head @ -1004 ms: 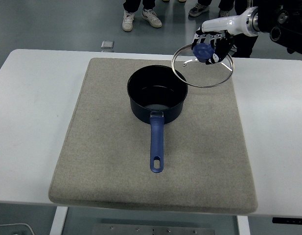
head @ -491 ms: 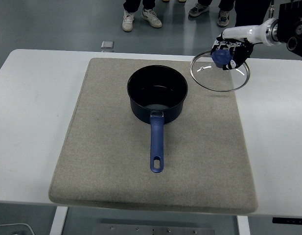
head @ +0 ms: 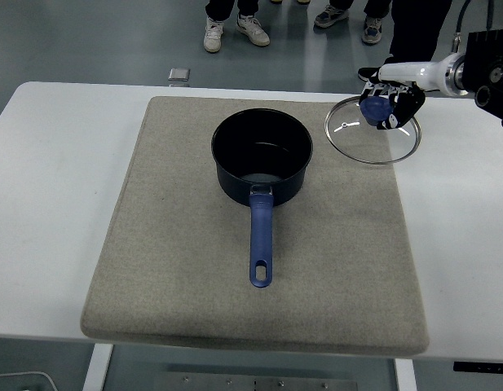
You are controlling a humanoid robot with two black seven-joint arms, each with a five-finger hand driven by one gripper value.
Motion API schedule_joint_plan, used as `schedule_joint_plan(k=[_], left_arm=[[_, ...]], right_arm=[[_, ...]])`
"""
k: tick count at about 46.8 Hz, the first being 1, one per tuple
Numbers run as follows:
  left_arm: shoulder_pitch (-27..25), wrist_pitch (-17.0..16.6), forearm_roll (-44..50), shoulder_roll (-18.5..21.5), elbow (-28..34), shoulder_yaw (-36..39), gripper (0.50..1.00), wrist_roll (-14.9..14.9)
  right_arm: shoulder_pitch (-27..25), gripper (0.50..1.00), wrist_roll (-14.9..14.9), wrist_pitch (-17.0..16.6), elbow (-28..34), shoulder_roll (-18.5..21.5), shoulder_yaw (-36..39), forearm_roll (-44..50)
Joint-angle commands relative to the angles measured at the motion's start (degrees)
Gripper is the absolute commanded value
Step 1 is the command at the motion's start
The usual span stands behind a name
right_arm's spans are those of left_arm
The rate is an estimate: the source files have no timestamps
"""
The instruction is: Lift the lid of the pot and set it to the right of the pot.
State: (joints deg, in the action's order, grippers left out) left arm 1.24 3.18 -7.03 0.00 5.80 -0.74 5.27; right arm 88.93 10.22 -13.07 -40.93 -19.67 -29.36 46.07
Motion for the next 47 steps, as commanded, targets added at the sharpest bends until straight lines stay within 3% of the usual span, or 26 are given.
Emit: schedule_joint_plan(k=[1,8,15,20,27,30,41,47], left_arm=[[-0.01,-0.02,0.0,0.0,0.0,0.04,1.0,0.0],[-0.01,-0.02,0.0,0.0,0.0,0.03,1.0,0.0],[-0.01,-0.02,0.0,0.0,0.0,-0.05,1.0,0.0],[-0.01,-0.02,0.0,0.0,0.0,-0.05,1.0,0.0],[-0.01,0.07,0.0,0.0,0.0,0.04,1.0,0.0],[-0.01,-0.02,0.0,0.0,0.0,0.04,1.0,0.0],[-0.01,-0.02,0.0,0.0,0.0,-0.05,1.0,0.0],[-0.01,-0.02,0.0,0.0,0.0,0.03,1.0,0.0]], right_arm=[[-0.78,0.5,-0.02,0.51,-0.03,0.33,0.44,-0.02],[-2.36,0.511,-0.02,2.08,-0.03,0.59,0.8,-0.02],[-3.5,0.545,-0.02,3.67,-0.12,1.47,0.8,-0.1],[-4.38,0.605,-0.02,4.99,-0.03,1.91,0.8,-0.02],[-5.96,0.623,-0.02,6.13,-0.03,2.09,0.71,-0.02],[-6.49,0.656,-0.02,6.48,-0.03,2.35,0.71,-0.02],[-6.67,0.889,-0.02,7.1,-0.03,2.53,0.88,-0.46],[-6.14,0.899,-0.02,6.66,-0.12,2.44,0.88,-0.98]])
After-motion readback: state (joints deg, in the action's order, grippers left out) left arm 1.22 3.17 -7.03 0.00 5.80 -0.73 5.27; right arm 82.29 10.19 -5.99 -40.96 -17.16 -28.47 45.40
